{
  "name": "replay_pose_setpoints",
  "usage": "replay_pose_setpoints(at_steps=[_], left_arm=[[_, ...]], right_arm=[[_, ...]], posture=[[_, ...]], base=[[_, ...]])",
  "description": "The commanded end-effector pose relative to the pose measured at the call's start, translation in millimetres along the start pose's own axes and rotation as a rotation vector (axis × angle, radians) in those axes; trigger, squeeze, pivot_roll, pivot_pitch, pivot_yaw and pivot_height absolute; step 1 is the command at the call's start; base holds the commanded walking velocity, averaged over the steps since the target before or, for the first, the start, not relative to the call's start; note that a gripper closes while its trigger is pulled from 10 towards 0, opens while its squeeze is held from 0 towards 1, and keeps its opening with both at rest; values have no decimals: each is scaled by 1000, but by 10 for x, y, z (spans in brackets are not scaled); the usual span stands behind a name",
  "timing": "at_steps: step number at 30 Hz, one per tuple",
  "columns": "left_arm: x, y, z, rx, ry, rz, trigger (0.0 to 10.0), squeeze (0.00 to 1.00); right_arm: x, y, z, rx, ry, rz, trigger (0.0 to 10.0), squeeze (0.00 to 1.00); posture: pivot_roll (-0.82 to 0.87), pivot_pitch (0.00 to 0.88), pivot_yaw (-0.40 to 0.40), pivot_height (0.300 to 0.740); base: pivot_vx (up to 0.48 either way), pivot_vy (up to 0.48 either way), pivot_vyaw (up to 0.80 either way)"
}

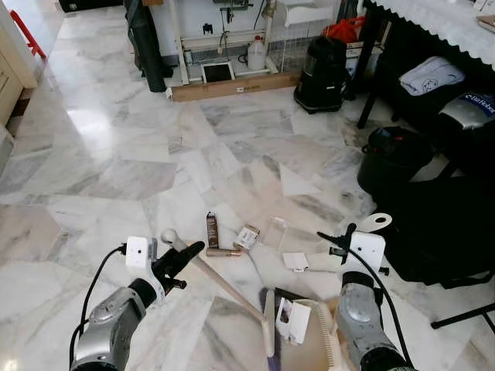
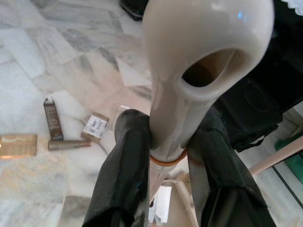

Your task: Sweep floor

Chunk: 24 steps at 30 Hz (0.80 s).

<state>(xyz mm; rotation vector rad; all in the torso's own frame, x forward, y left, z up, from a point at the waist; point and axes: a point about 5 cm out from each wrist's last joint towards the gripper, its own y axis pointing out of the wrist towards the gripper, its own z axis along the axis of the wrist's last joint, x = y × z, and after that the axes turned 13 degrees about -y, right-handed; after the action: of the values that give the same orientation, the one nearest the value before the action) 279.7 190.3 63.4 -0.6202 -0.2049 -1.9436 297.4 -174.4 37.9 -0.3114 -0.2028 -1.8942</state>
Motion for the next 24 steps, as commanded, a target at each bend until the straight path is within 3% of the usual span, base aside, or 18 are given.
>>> replay_pose_setpoints(at_steps=[1,11,15,17,22,24], left_arm=[[60,-7,34,0,-9,-51,10000,0],[112,-6,347,92,70,-60,10000,0],[203,7,479,168,146,-38,10000,0],[176,-1,585,236,205,30,10000,0],[105,-104,1086,543,290,256,10000,0],[143,-129,1167,580,322,271,10000,0]], right_arm=[[-84,42,116,25,66,25,10000,0],[-236,138,420,124,151,97,10000,0],[-247,164,487,144,166,98,10000,0],[-237,170,494,148,168,95,10000,0],[-189,197,535,173,178,88,10000,0],[-180,206,545,178,184,93,10000,0]], posture=[[132,90,-3,740],[149,69,4,740],[151,57,7,740],[150,55,8,740],[147,47,-1,740],[145,46,-3,740]], base=[[0,0,0],[0,0,0],[0,0,0],[0,0,0],[0,0,0],[0,0,0]])
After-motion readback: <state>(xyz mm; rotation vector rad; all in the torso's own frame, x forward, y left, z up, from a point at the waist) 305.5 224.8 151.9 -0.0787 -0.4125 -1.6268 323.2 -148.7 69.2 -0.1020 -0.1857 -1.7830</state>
